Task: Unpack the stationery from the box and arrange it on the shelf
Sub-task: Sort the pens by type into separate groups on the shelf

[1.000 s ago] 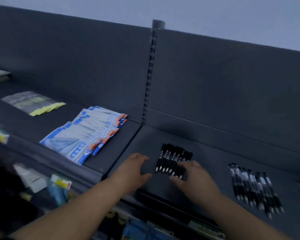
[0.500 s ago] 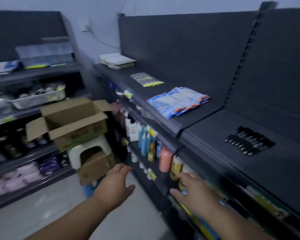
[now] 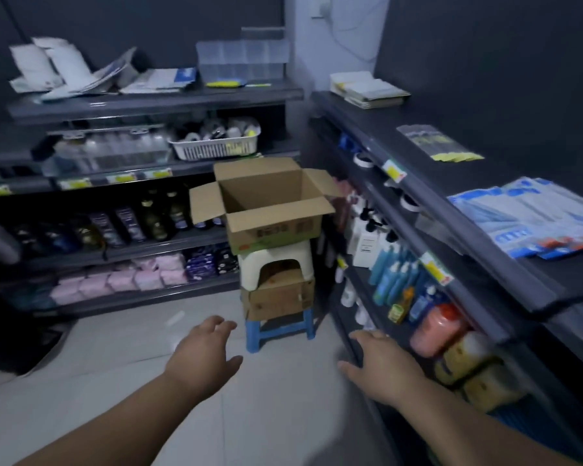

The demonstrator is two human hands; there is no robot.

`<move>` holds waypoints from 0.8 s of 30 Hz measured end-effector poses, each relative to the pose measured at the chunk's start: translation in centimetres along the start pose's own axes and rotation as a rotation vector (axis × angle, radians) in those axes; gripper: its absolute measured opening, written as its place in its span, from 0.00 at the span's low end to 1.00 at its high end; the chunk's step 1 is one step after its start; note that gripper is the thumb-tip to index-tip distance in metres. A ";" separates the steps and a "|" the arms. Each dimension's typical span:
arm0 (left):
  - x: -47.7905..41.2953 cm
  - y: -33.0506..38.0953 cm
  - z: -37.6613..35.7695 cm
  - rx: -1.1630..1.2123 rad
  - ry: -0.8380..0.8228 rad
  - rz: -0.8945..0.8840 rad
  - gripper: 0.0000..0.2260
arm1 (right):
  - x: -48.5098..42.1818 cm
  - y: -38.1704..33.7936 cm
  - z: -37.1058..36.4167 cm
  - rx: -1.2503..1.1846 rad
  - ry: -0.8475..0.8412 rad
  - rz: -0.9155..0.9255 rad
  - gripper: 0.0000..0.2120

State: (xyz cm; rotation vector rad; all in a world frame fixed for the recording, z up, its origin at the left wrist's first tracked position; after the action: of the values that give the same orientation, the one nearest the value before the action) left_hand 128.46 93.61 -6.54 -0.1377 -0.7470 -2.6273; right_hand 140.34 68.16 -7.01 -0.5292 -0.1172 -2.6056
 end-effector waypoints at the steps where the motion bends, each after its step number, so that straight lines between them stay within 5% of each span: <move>1: -1.2 -1.2 0.9 0.000 -0.004 0.011 0.27 | -1.6 -1.4 0.6 -0.004 -0.005 0.011 0.34; 11: -14.4 -6.8 9.5 0.028 0.034 0.029 0.28 | -14.9 -10.5 9.7 -0.096 0.102 0.087 0.30; 24: -38.5 -1.8 12.5 0.127 0.201 0.095 0.25 | -40.6 -6.9 21.9 -0.140 0.207 0.212 0.26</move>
State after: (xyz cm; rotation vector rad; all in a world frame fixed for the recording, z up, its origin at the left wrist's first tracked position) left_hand 162.70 115.18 -4.50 0.1226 -0.8130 -2.4504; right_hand 177.70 95.69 -2.51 -0.2983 0.1802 -2.4529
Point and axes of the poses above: each hand's wrist, its own x-axis away from the middle knuckle, its own z-axis out of the back of the hand, y = z × x, the point moved 4 cm from there along -x, towards the middle knuckle, and after that the axes turned 15 degrees about x, right-handed, at the moved point
